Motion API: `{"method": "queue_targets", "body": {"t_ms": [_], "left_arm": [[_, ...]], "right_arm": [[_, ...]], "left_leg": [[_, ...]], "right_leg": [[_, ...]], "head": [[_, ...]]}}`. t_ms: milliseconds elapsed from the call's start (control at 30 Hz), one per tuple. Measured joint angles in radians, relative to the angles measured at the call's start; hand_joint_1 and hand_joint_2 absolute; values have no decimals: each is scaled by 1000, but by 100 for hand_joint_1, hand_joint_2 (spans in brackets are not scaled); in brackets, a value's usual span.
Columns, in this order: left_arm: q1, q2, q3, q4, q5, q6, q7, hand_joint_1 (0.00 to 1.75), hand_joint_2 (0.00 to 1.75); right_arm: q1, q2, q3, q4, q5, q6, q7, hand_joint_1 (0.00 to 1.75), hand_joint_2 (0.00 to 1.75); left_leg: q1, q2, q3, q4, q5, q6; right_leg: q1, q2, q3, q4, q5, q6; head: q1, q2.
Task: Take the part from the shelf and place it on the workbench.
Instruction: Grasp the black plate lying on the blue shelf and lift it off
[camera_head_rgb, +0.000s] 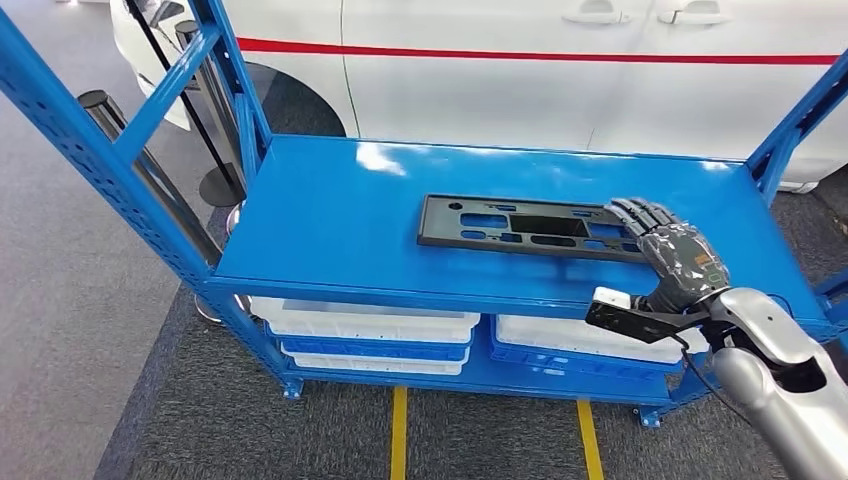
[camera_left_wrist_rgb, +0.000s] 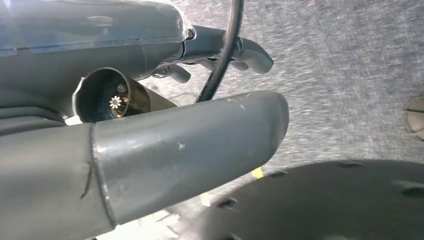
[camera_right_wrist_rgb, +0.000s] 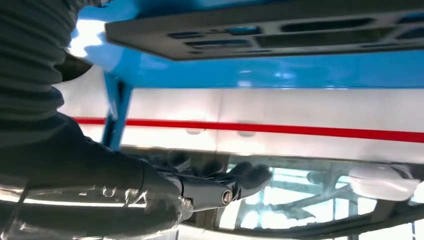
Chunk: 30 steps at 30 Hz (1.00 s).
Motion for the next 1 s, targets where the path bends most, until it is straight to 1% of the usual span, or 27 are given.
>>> {"method": "queue_targets", "body": {"t_ms": [33,67,100,133,167,200,233,267,300,333,367,400,433,467,533,567,600,633,700,733,767,800,867,900,933,967,1000], "left_arm": [[0,0,0,0,1,0,0,0,0],[-2,0,0,0,1,0,0,0,0],[-3,0,0,0,2,0,0,0,0],[-5,0,-1,0,3,0,0,0,0],[-7,0,-1,0,4,0,0,0,0],[-7,0,-1,0,6,0,0,0,0],[-7,0,-1,0,8,0,0,0,0],[-6,-1,-2,0,9,0,0,0,0],[-6,-1,-2,0,11,0,-1,0,0],[-5,-1,-3,0,12,0,-1,0,0],[-5,-2,-3,0,14,0,-3,0,0],[-5,-4,-4,0,15,2,-6,0,0],[-5,-5,-4,0,17,4,-9,0,0],[-8,-7,-5,0,20,6,-12,0,0],[-12,-6,-5,0,25,8,-16,0,0],[-14,-6,-5,0,28,9,-18,0,0],[-14,-6,-5,0,32,12,-21,0,0],[-15,-6,-5,0,35,15,-23,0,0],[-14,-6,-5,0,40,20,-27,0,0],[-14,-6,-5,0,43,22,-28,0,0],[-13,-5,-5,0,47,23,-29,0,0],[-12,-5,-5,0,51,25,-28,0,0],[-10,-4,-5,0,58,28,-26,0,0],[-9,-3,-5,0,60,29,-25,0,0],[-9,-3,-5,0,61,29,-24,0,0],[-10,-3,-5,0,62,30,-24,0,0],[-11,-3,-4,0,63,30,-24,0,0]], "right_arm": [[0,0,-2,0,-1,-1,0,0,175],[-1,0,-3,0,-1,-2,-1,0,175],[-1,0,-4,0,-3,-3,-1,0,175],[1,0,-5,0,-5,-4,-1,0,175],[5,0,-5,0,-8,-4,-1,0,175],[10,0,-6,1,-12,-4,-2,0,175],[14,1,-6,2,-17,-2,-4,0,175],[18,1,-7,2,-21,0,-5,0,175],[20,2,-8,3,-24,4,-6,0,175],[21,3,-8,3,-26,10,-7,0,175],[23,5,-7,4,-28,17,-8,0,175],[25,7,-5,5,-30,26,-8,0,175],[28,9,-3,5,-30,34,-8,0,175],[30,11,-1,6,-29,40,-7,0,175],[29,13,1,6,-27,54,-2,0,175],[28,13,2,6,-27,63,-1,0,175],[27,13,3,8,-28,73,1,0,175],[28,13,6,11,-29,84,1,0,175],[32,12,12,20,-38,110,1,0,87],[36,9,15,26,-53,123,-2,0,44],[42,7,15,31,-87,137,-8,0,0],[49,4,14,35,-140,154,-15,0,0],[57,-1,-3,38,-277,196,-29,0,0],[58,-4,-15,39,-333,214,-32,0,0],[57,-9,-28,39,-370,228,-33,0,0],[55,-14,-39,39,-390,238,-33,0,0],[54,-18,-46,39,-398,243,-32,0,0]], "left_leg": [[1,-1,15,-8,-3,7],[2,-1,30,-15,-7,13],[3,-2,43,-21,-11,19],[3,-3,54,-24,-19,23],[2,-4,65,-25,-29,26],[1,-6,78,-26,-41,27],[0,-7,93,-26,-54,27],[-1,-9,111,-26,-67,27],[-3,-9,131,-26,-81,26],[-4,-10,151,-26,-96,24],[-6,-9,171,-23,-112,21],[-8,-11,183,-22,-125,17],[-8,-12,189,-21,-136,12],[-7,-13,191,-19,-142,8],[-6,-13,177,1,-132,-3],[-6,-11,160,36,-122,-9],[-5,-10,131,82,-119,-16],[-3,-9,96,138,-131,-21],[5,-8,23,234,-187,-31],[10,-8,-3,257,-209,-36],[14,-8,-15,255,-208,-40],[18,-7,-12,222,-181,-45],[23,-8,25,103,-96,-53],[22,-8,41,49,-75,-53],[20,-9,51,17,-63,-47],[18,-9,54,3,-61,-38],[17,-9,54,0,-61,-31]], "right_leg": [[-1,-2,0,17,5,4],[-3,-4,-13,46,7,7],[-4,-6,-39,92,4,9],[-4,-7,-80,153,-9,11],[-4,-7,-128,211,-36,14],[-3,-7,-173,254,-66,16],[-3,-8,-207,275,-92,17],[-3,-8,-225,265,-101,17],[-2,-8,-230,226,-80,15],[1,-8,-229,169,-30,9],[6,-7,-229,108,48,0],[11,-7,-225,59,115,-7],[15,-7,-224,30,165,-13],[18,-5,-225,20,187,-17],[15,-5,-216,12,180,-24],[13,-5,-207,4,177,-29],[9,-6,-196,-5,174,-33],[6,-7,-187,-12,170,-36],[3,-8,-173,-16,159,-38],[1,-8,-167,-16,152,-36],[-1,-8,-160,-15,147,-33],[-4,-8,-154,-13,141,-29],[-10,-6,-143,-7,130,-18],[-13,-4,-142,-3,126,-12],[-13,-3,-143,1,123,-4],[-12,-3,-144,2,121,3],[-10,-3,-144,4,118,3]], "head": [[0,0],[1,0],[1,0],[1,0],[1,0],[1,0],[1,0],[1,0],[1,0],[1,0],[0,0],[0,0],[0,0],[-1,0],[0,0],[-1,0],[-1,0],[-1,0],[-1,0],[-1,0],[-1,0],[-1,0],[-1,0],[-2,0],[-1,0],[-1,0],[-1,0]]}}
